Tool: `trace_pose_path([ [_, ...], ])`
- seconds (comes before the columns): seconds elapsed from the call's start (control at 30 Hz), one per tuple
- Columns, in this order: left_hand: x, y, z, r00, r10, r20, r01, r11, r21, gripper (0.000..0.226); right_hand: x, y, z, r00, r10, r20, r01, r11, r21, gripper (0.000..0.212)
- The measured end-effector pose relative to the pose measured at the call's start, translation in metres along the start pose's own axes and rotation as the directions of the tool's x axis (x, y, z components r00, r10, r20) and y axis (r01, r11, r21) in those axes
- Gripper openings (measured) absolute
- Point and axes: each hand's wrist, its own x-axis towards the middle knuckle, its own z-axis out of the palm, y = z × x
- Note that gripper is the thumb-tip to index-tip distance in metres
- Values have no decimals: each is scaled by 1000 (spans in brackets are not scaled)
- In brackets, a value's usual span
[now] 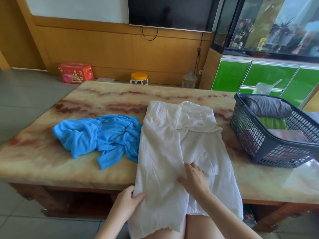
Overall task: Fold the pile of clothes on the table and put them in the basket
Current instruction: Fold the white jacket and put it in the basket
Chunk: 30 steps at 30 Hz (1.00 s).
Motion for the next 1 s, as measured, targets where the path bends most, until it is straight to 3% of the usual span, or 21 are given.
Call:
trace_pose_path([
  [0.07,6,13,-11,983,109,-150,-68,963,260,27,14,1,-8,1000,-3,-1,3,997,74,64],
  [0.17,31,43,-22,831,420,-365,-211,844,493,23,54,-7,-36,998,54,-31,-40,940,339,60],
  [0.23,56,60,-15,757,562,-332,-350,779,521,31,91,-13,-48,991,124,-47,-82,854,513,57],
  [0.3,81,73,-3,764,609,-213,-425,723,545,46,127,-20,-52,982,188,-25,-140,807,573,67],
  [0.4,114,87,15,855,517,-26,-375,653,658,63,168,-29,-46,973,230,-1,-197,835,515,77],
  [0.5,133,84,30,840,540,48,-381,525,762,66,200,-33,-28,971,240,3,-219,884,413,66],
  [0.53,135,81,34,876,474,90,-358,513,780,68,209,-33,-22,970,244,-4,-222,888,402,60],
  [0.63,145,68,41,900,417,127,-353,524,776,67,231,-35,-13,961,226,-158,-138,890,435,48],
  [0.73,150,61,39,883,452,123,-361,488,795,68,239,-32,-10,945,81,-316,-15,979,205,47],
  [0.83,155,71,34,861,506,40,-346,527,777,68,235,-26,-5,965,-2,-263,-10,999,-44,58],
  [0.93,172,94,24,839,540,-61,-301,555,776,67,243,-43,-15,953,-181,-243,164,983,-86,59],
  [1.0,185,96,22,867,493,-75,-247,555,794,67,255,-62,-21,954,-258,-156,250,966,-65,62],
])
